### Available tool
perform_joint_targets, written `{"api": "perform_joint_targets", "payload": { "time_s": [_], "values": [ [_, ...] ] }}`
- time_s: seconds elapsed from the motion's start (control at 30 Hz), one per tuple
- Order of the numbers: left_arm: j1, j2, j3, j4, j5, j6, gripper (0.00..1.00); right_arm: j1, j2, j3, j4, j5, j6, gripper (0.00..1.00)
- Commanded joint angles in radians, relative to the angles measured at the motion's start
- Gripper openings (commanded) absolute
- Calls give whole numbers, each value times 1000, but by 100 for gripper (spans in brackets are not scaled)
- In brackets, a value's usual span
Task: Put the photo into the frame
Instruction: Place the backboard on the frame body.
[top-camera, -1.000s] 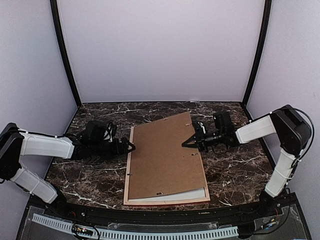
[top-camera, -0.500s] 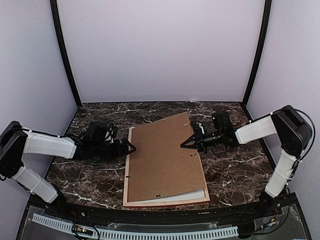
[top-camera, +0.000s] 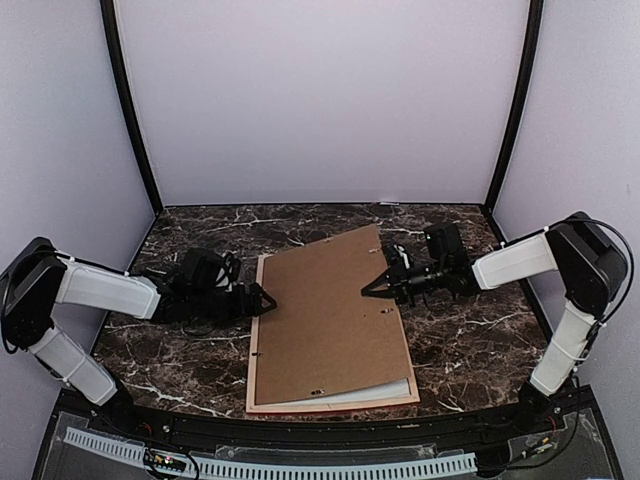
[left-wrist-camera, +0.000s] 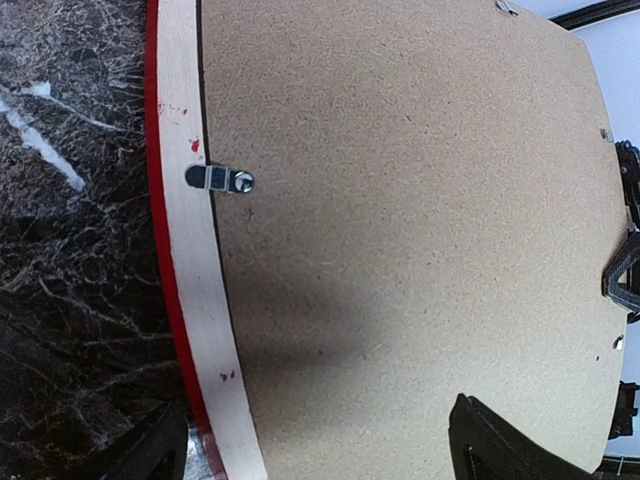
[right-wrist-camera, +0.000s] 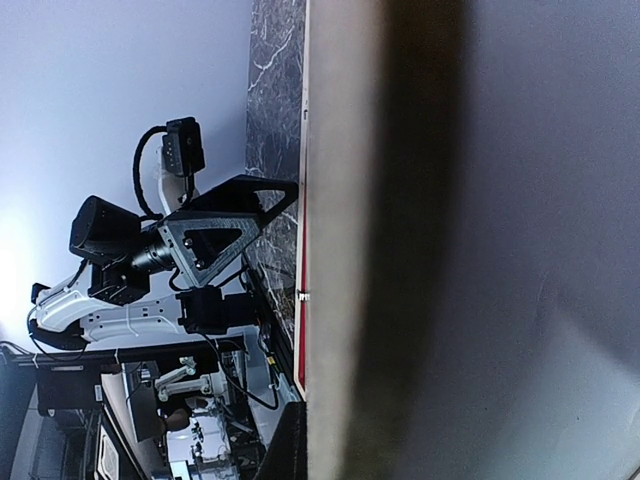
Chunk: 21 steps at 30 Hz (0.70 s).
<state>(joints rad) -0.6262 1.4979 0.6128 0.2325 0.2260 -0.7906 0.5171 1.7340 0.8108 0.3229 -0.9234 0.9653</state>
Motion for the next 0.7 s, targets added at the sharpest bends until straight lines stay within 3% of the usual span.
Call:
{"api": "perform_joint_targets", "payload": {
  "time_s": [0.0, 0.67],
  "values": [
    [-11, 8, -8, 21, -10, -5, 94, 16, -28, -13, 26, 9, 2, 1],
    [-31, 36, -15, 30, -48, -12, 93, 26, -44, -41, 66, -1, 42, 0]
  ]
}}
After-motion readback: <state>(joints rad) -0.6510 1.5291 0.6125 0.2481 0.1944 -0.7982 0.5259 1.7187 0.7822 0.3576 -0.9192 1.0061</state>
